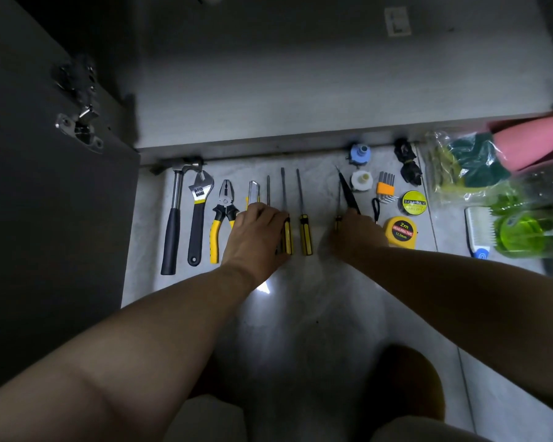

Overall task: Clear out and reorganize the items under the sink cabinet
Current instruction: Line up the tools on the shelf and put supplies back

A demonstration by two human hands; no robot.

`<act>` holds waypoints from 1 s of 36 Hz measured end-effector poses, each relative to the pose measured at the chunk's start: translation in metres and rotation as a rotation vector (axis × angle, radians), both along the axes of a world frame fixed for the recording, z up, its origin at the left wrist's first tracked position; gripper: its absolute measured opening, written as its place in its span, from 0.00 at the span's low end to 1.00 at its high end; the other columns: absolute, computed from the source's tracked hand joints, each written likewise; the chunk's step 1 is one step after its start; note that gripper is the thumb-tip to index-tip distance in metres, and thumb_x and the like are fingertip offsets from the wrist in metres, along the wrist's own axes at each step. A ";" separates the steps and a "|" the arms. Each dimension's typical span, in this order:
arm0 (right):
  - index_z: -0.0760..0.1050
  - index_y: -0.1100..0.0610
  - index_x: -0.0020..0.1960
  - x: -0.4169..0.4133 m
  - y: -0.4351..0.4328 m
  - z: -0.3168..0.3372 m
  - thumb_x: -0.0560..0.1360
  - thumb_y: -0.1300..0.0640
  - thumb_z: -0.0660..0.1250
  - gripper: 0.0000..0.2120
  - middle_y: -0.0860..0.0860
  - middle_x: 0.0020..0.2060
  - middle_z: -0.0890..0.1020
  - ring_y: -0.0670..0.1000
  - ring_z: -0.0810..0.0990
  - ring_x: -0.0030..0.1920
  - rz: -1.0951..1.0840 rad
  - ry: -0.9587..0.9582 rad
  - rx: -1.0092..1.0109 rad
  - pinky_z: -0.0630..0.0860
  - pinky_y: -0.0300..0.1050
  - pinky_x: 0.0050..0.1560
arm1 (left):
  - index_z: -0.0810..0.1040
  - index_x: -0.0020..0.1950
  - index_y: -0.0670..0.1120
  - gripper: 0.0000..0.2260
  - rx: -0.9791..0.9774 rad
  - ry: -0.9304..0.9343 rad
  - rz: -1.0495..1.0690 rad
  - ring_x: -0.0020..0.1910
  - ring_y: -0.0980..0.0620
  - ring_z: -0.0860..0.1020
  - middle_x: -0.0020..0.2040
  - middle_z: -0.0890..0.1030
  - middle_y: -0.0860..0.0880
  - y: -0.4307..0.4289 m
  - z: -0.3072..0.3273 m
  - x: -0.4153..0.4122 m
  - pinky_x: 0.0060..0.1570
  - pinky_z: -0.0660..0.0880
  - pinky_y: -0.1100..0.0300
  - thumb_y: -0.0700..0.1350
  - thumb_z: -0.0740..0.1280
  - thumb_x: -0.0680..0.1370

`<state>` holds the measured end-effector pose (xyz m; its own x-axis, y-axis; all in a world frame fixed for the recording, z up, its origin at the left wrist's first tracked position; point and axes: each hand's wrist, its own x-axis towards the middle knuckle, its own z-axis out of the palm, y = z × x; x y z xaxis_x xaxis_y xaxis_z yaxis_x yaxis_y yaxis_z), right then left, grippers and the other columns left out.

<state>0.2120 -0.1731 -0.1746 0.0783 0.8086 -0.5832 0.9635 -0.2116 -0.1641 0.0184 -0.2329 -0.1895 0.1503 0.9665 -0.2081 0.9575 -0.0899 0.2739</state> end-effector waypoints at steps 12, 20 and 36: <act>0.70 0.58 0.60 -0.013 -0.007 -0.001 0.80 0.54 0.64 0.11 0.58 0.53 0.80 0.60 0.81 0.54 0.072 0.086 -0.025 0.79 0.54 0.52 | 0.71 0.74 0.51 0.35 -0.003 -0.018 0.016 0.69 0.47 0.66 0.66 0.75 0.52 -0.001 0.000 0.001 0.65 0.65 0.54 0.59 0.75 0.70; 0.70 0.58 0.60 -0.009 -0.010 -0.002 0.80 0.52 0.64 0.13 0.58 0.54 0.80 0.61 0.80 0.54 0.109 0.088 -0.030 0.79 0.54 0.52 | 0.71 0.74 0.51 0.35 -0.015 -0.016 0.013 0.69 0.47 0.67 0.66 0.75 0.52 0.000 0.002 0.002 0.65 0.65 0.53 0.59 0.75 0.70; 0.70 0.58 0.62 0.003 0.004 0.004 0.78 0.52 0.66 0.16 0.59 0.60 0.74 0.63 0.79 0.54 0.066 0.078 0.184 0.79 0.56 0.51 | 0.70 0.73 0.50 0.36 -0.003 -0.012 0.019 0.68 0.48 0.66 0.66 0.74 0.51 0.001 0.001 0.001 0.64 0.65 0.53 0.59 0.76 0.68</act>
